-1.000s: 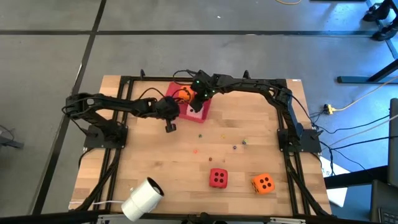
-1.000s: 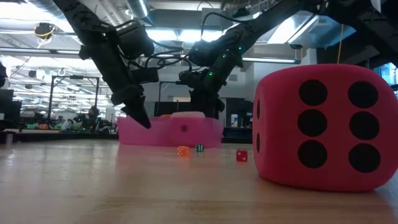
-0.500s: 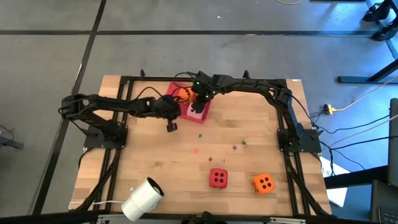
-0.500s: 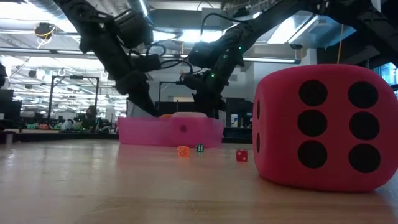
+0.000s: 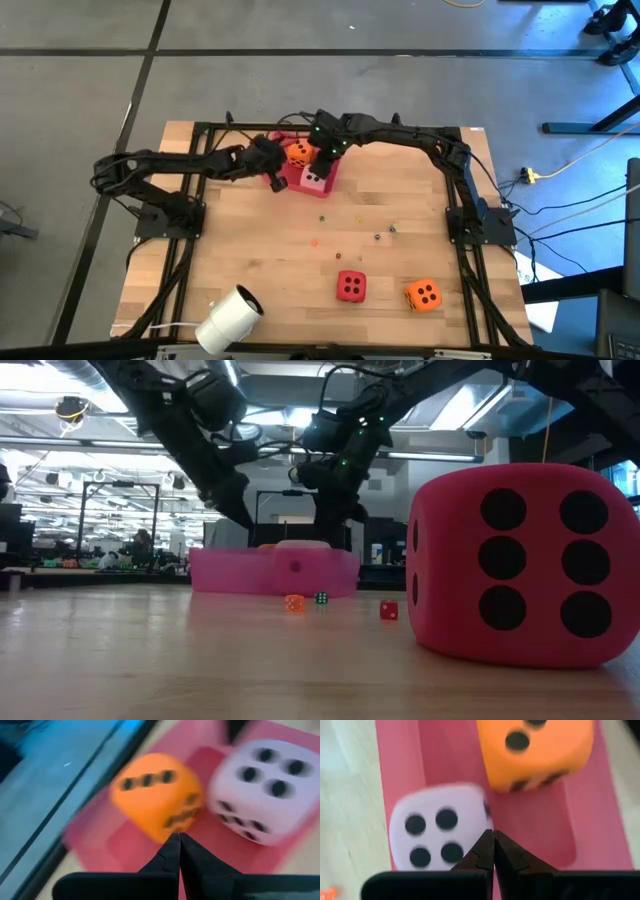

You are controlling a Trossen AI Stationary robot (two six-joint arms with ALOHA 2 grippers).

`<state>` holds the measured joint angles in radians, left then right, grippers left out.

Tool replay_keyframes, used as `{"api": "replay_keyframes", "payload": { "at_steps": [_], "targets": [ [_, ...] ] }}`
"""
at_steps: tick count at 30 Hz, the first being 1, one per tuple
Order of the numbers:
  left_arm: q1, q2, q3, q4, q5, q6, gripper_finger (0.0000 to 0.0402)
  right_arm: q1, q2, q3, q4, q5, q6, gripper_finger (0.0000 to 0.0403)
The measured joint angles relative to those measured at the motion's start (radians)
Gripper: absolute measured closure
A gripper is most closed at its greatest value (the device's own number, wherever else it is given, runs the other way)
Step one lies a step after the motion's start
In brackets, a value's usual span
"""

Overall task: Pick & Place Dice
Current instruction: Adjust the large pink die in the red bin

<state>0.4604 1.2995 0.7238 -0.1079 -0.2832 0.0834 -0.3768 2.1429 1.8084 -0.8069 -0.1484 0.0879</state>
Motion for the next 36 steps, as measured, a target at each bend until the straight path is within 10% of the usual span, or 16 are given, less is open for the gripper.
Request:
{"api": "replay_keyframes", "payload": {
  "at_steps": [11,36],
  "targets": [
    [0.154,0.049,0.000,0.024,0.116,-0.059,0.0401,0.048,0.000,0.000,-0.159,0.234,0.008,0.0399],
    [0.150,0.154,-0.001,0.143,0.255,-0.063,0.0401,0.050,0.001,-0.001,0.022,0.231,-0.047,0.0398]
  ]
}}
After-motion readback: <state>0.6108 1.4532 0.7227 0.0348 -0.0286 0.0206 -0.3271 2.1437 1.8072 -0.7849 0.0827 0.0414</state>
